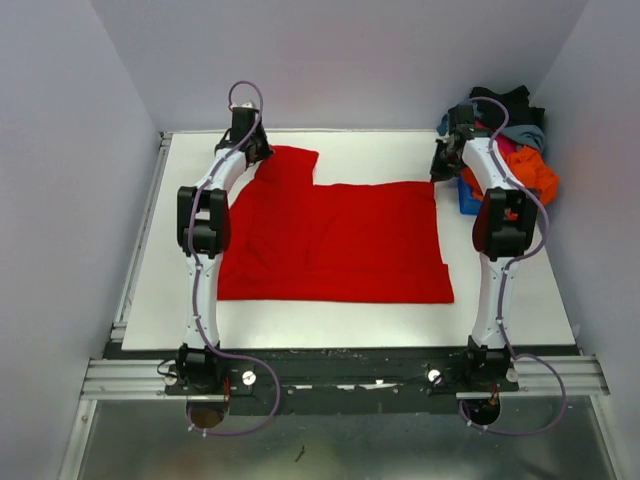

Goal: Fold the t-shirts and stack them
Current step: Fold the other side of the tshirt into a rectangle

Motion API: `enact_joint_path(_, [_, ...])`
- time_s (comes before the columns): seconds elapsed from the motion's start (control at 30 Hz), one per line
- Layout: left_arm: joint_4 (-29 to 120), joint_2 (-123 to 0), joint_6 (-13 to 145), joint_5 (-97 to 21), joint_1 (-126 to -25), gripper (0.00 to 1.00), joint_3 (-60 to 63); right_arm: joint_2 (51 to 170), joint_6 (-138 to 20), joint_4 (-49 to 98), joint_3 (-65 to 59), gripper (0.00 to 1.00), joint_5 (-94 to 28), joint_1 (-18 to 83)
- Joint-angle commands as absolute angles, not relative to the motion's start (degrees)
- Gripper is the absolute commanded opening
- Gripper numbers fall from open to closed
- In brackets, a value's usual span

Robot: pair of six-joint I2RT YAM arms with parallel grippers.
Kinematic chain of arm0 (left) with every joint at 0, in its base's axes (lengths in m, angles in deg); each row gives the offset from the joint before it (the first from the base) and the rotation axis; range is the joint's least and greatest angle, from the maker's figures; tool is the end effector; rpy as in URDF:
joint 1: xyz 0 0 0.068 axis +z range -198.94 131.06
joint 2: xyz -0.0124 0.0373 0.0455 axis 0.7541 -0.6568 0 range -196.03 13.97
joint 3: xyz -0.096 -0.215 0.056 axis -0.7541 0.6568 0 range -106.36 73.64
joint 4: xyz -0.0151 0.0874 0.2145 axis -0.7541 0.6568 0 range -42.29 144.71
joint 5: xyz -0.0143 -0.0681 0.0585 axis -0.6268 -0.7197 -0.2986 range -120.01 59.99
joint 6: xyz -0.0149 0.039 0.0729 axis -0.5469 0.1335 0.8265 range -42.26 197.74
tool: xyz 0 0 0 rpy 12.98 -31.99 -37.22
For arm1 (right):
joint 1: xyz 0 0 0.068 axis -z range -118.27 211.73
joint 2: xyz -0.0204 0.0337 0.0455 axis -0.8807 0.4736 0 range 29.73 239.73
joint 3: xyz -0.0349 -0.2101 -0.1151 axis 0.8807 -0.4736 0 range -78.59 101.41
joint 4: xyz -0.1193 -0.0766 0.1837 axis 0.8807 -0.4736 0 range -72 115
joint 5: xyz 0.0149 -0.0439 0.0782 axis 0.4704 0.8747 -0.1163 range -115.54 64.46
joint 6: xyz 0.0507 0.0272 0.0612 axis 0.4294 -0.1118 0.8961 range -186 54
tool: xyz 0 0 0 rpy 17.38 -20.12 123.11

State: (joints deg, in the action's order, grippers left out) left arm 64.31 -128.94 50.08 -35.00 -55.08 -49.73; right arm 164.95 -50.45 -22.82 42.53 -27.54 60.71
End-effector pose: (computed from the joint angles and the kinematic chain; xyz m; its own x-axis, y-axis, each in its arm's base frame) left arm 0.5414 -0.0647 0.1517 -0.6014 -0.4005 -0.6913 -0.1160 0.8999 -0.4204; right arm 0.4756 0.0110 0.1530 -0.8590 0.2527 -0.4453 0.2036 0.9666 0.1558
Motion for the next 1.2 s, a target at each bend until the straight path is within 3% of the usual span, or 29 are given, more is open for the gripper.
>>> enact_joint_path(0.0, [61.8,-122.3,51.3,-34.6,-55.3,0.0,-47.0,159.3,-50.6,-19.7,39.4,0.01,-26.3,61.0])
enact_joint_path(0.7, [48.0,-102.8,52.7,-34.1,-55.4,0.0,-18.4,148.7,-47.7,-16.0,26.5,0.01,-29.2,60.1])
enact_joint_path(1.17, [40.7,-86.1,54.7,-26.2,-56.0,0.0,0.7,138.7,-44.6,-12.1,12.1,0.01,-28.6,60.1])
